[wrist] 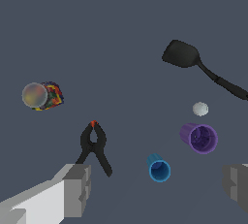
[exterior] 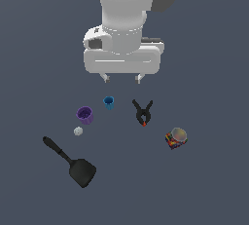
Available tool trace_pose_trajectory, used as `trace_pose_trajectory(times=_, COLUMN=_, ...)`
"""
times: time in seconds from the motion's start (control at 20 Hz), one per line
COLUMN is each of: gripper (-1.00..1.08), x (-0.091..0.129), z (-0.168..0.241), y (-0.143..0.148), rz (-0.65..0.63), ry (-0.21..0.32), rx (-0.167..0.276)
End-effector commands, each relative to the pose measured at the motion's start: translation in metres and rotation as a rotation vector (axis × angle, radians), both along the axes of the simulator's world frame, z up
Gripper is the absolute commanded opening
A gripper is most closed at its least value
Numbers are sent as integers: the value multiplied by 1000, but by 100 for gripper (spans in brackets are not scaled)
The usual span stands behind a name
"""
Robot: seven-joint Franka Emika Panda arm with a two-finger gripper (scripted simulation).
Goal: Pick up a designated object from a clutter of objects.
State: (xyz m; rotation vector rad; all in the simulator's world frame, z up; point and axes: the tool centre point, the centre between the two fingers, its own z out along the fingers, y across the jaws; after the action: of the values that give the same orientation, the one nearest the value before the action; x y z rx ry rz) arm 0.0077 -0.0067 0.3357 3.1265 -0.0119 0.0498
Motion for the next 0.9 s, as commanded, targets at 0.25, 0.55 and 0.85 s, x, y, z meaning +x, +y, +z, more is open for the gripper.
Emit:
trace_pose_trajectory(times=0.25, gripper=100, x=-1, z=6, y=-1, rz=4, ry=1, rx=-5)
trace_pose_trajectory(times=0.55, gripper=100, x=-3, z=10, y=-1, rz=7, ry=1, rx=-10)
trace_pose_trajectory(times=0.85, gripper=100, x=-2, z=5, y=1, rz=6, ry=1, rx=-10)
